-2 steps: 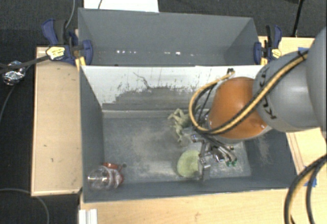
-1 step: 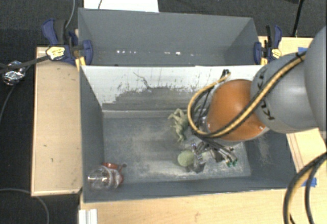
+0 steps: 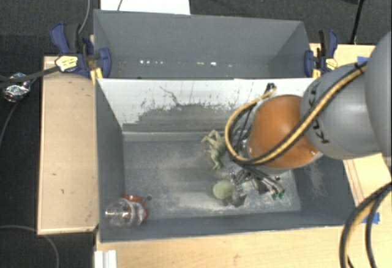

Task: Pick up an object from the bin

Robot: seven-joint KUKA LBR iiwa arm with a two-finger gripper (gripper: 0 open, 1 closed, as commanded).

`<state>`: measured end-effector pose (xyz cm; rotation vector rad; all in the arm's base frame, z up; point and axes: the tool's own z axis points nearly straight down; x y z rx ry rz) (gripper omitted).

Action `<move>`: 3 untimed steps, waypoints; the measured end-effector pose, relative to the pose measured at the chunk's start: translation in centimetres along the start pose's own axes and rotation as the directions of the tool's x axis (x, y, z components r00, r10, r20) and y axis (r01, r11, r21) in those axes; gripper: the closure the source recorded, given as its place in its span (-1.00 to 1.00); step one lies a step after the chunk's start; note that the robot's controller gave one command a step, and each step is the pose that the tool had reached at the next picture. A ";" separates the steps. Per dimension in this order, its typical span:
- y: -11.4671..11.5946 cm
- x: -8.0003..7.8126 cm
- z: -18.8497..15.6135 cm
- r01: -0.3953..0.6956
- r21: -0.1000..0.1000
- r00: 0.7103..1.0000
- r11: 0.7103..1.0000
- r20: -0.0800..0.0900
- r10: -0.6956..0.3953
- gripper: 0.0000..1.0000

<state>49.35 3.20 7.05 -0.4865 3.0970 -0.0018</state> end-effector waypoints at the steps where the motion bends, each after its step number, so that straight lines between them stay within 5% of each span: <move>1: -1.6 -4.2 0.1 -0.021 -0.001 1.000 1.000 -0.001 0.021 1.00; 2: -1.6 -4.2 0.0 -0.020 0.000 1.000 1.000 -0.001 0.020 1.00; 3: -3.2 -4.6 -7.8 -0.041 0.000 0.999 0.999 0.002 0.041 1.00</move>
Offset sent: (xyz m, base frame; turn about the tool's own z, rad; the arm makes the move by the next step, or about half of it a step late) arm 0.0000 0.0000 0.0000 0.0000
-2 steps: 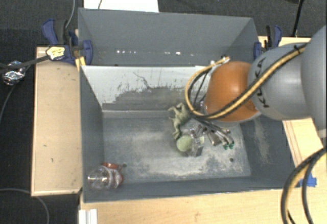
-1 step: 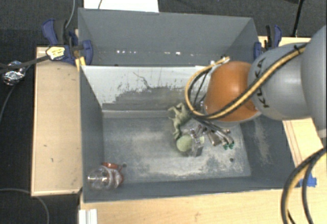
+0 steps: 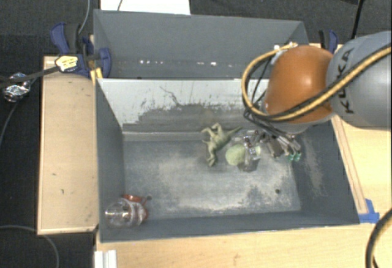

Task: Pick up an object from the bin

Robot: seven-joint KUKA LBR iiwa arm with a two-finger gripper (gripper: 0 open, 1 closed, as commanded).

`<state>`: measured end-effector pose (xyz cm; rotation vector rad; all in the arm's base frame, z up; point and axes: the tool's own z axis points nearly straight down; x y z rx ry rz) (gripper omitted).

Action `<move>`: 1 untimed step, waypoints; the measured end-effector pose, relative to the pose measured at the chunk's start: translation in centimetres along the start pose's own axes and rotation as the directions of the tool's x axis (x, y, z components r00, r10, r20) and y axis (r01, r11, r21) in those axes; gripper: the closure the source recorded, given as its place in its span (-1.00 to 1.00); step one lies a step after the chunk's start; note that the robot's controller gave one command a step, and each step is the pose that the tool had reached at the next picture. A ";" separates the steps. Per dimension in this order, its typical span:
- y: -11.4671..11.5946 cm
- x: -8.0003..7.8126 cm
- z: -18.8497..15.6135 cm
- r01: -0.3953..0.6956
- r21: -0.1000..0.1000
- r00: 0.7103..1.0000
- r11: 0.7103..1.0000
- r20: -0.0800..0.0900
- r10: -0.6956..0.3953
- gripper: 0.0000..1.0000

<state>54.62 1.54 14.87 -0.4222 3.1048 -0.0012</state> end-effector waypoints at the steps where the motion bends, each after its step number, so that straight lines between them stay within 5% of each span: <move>1: 0.0 0.0 0.0 0.000 0.000 1.000 1.000 0.000 0.000 1.00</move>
Offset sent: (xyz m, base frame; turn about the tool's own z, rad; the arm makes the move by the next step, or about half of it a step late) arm 0.0014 -0.0161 0.1661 -0.0087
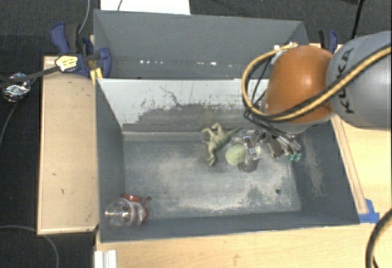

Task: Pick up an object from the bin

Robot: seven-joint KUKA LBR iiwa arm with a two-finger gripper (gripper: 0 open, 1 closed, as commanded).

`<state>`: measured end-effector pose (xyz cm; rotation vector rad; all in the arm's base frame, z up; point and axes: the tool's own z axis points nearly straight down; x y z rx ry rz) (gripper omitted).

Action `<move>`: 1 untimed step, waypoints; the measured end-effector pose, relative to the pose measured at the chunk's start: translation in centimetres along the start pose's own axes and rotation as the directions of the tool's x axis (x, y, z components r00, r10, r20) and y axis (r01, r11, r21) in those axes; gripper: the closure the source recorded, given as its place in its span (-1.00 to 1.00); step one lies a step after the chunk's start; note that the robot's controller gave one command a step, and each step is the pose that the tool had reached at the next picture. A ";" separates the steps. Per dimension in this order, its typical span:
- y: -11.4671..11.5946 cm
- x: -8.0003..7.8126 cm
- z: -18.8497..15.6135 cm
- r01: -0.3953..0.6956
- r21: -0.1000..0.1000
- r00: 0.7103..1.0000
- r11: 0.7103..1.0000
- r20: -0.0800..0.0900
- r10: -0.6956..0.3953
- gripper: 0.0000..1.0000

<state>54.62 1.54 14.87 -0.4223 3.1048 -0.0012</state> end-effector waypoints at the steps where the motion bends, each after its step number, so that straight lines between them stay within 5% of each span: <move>1: -1.7 0.0 -17.0 0.004 0.003 1.000 1.000 0.011 -0.004 1.00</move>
Offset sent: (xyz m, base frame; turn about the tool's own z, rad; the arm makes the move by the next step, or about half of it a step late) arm 0.0000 0.0000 0.0000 0.0000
